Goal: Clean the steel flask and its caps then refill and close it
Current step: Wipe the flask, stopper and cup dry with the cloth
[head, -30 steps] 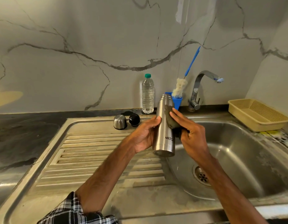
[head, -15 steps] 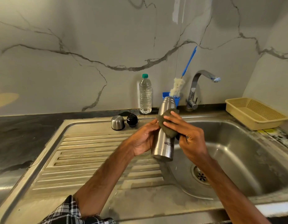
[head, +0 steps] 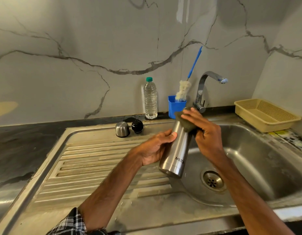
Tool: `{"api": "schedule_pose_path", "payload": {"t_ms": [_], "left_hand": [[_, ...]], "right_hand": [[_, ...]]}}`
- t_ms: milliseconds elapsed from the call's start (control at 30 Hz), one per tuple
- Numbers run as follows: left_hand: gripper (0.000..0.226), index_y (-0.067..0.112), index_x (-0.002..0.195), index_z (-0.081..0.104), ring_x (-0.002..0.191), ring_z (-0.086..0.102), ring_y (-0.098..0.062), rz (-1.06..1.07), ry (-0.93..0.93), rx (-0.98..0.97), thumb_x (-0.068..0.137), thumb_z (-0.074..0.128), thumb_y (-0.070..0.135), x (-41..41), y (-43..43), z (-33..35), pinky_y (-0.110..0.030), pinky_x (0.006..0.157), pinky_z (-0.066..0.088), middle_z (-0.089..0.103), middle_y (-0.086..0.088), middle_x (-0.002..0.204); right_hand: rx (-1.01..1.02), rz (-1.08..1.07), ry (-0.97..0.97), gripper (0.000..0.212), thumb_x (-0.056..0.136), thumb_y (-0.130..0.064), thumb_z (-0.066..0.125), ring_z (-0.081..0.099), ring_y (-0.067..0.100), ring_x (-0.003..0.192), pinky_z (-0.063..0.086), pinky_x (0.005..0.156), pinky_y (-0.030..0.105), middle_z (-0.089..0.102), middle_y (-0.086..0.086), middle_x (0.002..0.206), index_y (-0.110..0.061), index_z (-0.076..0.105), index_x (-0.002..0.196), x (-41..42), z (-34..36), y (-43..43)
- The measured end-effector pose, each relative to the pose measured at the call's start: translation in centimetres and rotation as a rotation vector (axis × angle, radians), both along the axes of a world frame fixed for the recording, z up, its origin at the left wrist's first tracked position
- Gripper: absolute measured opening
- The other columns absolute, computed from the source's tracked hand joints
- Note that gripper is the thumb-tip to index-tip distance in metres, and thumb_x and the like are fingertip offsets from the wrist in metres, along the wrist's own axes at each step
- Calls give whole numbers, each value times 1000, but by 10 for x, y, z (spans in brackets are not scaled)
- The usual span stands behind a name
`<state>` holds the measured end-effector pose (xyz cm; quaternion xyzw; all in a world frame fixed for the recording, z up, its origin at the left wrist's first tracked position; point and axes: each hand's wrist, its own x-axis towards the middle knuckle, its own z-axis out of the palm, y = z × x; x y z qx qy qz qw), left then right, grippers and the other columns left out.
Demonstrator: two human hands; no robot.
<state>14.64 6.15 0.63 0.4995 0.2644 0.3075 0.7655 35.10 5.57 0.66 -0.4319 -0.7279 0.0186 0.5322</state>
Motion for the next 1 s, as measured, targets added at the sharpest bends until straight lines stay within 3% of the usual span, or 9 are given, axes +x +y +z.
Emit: {"api": "schedule_pose_path", "payload": {"t_ms": [100,267,400,500,567,667,800,900,1000], "left_hand": [[43,11,144,52,100,68,-18,-18,39,-18,103,57,25,2,-1,-2,-31,87,57,69,-5,114],[38,10,135,58,101,67,-20,-14,23,-34,100,60,25,0,0,-1,-33,91,56,69,-7,114],[37,11,137,57,100,68,-19,-47,42,-25,102,55,24,-4,-1,0,-31,87,58,69,-6,113],[54,11,140,57,112,64,-28,-52,67,-35,92,69,31,-4,-2,-2,-38,100,55,64,-14,125],[59,9,142,55,129,53,-43,-57,38,-38,91,71,32,-3,-1,-3,-51,113,43,56,-25,139],[69,0,147,47,142,38,-49,-14,-48,-98,91,73,32,-3,1,-3,-56,120,30,45,-31,150],[64,2,147,48,136,48,-45,63,-109,-166,96,66,35,1,3,-2,-52,116,39,49,-27,148],[58,4,139,56,107,68,-29,139,-22,-142,95,66,41,6,-2,-3,-41,94,56,68,-17,123],[57,6,135,58,102,70,-25,165,25,-117,91,70,39,10,-8,-4,-39,90,58,70,-14,117]], "right_hand": [[-93,-161,128,73,83,21,47,36,-12,136,32,120,32,48,-15,146,-24,56,139,11,4,5],[-22,3,-52,76,72,30,44,39,12,144,31,120,36,57,-5,142,-14,65,131,-1,-3,-5],[-74,-62,25,75,77,27,46,38,0,141,33,119,30,54,-10,142,-19,62,135,6,5,2],[-231,-189,147,71,84,19,50,48,-3,122,39,99,6,54,-8,134,-23,54,141,11,9,-1],[-350,-253,271,65,88,15,51,58,11,113,41,88,7,61,4,127,-17,52,143,16,10,-1],[-429,-238,516,52,93,9,50,63,7,96,48,64,5,65,4,114,-16,58,138,22,9,-1],[-448,-174,539,41,97,-1,55,66,18,107,58,90,41,70,-1,107,-25,63,128,12,5,-4],[-459,-131,507,45,96,-1,55,63,15,115,53,100,47,67,-3,119,-26,60,133,-1,5,-8],[-439,-126,441,45,96,-3,58,60,15,119,50,104,48,66,-4,122,-26,59,135,-7,6,-12]]}}
